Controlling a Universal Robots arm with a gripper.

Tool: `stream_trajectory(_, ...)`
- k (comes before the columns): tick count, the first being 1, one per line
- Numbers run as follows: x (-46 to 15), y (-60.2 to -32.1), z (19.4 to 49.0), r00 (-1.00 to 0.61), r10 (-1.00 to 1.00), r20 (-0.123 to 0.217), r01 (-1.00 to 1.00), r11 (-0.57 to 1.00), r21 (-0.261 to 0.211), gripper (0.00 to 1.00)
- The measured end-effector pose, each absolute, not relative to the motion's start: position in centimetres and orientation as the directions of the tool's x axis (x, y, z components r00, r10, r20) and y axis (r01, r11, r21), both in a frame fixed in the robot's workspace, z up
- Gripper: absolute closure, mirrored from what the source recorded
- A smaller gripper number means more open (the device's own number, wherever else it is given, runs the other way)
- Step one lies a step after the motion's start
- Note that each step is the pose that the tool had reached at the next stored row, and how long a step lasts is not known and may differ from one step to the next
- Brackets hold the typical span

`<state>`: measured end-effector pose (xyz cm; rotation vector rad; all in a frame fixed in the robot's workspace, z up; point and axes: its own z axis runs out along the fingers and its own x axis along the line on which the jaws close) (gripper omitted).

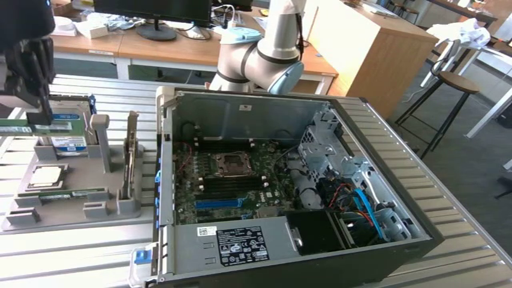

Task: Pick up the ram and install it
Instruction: 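Pick up the ram and move it above insertion slot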

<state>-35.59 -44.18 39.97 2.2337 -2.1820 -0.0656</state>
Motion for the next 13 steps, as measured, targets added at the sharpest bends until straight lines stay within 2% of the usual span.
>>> stream_trajectory(13, -35.6, -44.2, 42.6, 0.021, -1.0, -0.017, -0.999, -0.022, 0.042, 0.89)
